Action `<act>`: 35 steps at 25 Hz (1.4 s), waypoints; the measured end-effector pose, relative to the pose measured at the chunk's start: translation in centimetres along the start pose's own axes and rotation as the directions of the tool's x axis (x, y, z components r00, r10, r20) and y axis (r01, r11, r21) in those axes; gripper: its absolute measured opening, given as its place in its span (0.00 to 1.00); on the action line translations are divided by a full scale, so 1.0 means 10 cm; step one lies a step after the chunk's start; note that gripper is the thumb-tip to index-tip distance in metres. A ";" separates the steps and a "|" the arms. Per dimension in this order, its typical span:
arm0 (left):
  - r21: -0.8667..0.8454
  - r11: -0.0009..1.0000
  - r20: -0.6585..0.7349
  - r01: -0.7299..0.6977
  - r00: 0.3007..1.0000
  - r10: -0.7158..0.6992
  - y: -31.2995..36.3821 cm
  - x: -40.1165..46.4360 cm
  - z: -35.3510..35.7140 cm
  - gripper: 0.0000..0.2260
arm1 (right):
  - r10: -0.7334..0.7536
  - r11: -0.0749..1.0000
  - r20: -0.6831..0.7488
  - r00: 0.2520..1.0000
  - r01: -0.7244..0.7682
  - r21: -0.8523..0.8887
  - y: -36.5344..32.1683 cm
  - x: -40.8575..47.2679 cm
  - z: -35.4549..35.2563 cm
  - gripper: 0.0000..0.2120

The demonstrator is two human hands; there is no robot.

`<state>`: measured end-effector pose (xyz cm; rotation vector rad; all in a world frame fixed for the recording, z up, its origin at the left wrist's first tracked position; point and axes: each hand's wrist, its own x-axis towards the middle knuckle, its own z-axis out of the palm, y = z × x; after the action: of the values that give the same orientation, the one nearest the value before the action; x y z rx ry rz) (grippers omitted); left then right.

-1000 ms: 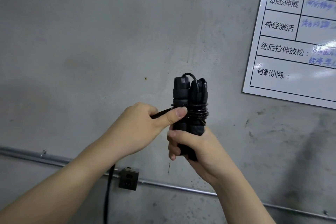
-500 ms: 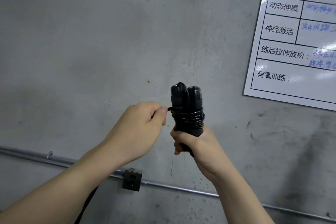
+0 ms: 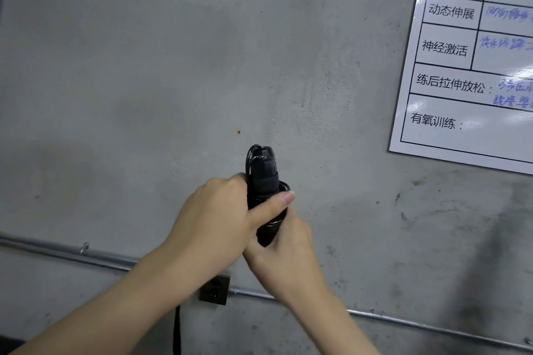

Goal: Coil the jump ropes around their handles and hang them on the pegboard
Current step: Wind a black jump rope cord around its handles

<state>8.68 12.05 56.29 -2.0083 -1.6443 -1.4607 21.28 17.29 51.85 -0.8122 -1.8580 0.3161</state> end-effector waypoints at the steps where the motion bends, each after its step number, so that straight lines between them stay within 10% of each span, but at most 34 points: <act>1: -0.092 0.995 0.060 -0.028 0.998 0.034 -0.06 0.04 -0.04 0.31 | 0.003 0.993 0.146 0.989 -0.020 0.114 -0.02 0.05 -0.13 0.16; 5: -0.521 0.847 0.213 -0.100 0.946 0.243 -0.10 0.06 -0.09 0.21 | -0.089 0.685 0.568 0.818 -0.364 0.632 -0.05 0.08 -0.45 0.19; 13: -0.133 0.990 -0.022 0.045 0.999 -0.049 -0.06 0.11 -0.08 0.41 | 0.060 0.876 0.057 0.997 -0.080 0.475 -0.12 0.12 -0.53 0.07; 28: -0.039 0.995 -0.038 -0.090 0.995 0.089 0.18 -0.14 0.07 0.17 | 0.139 0.929 -0.273 0.952 -0.030 0.369 -0.01 0.00 -0.08 0.07; 32: 0.127 0.992 -0.053 0.010 0.999 -0.004 0.22 -0.21 0.07 0.34 | 0.065 0.997 -0.334 0.940 -0.048 0.059 0.13 -0.10 0.11 0.05; 35: 0.123 0.992 -0.061 0.034 0.998 -0.026 0.17 -0.15 0.00 0.38 | -0.067 0.994 -0.176 0.982 0.082 0.076 0.08 -0.20 0.24 0.26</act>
<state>10.17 10.41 55.92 -1.8649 -1.7033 -1.3773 19.97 16.93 48.95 -0.6896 -1.6967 0.2646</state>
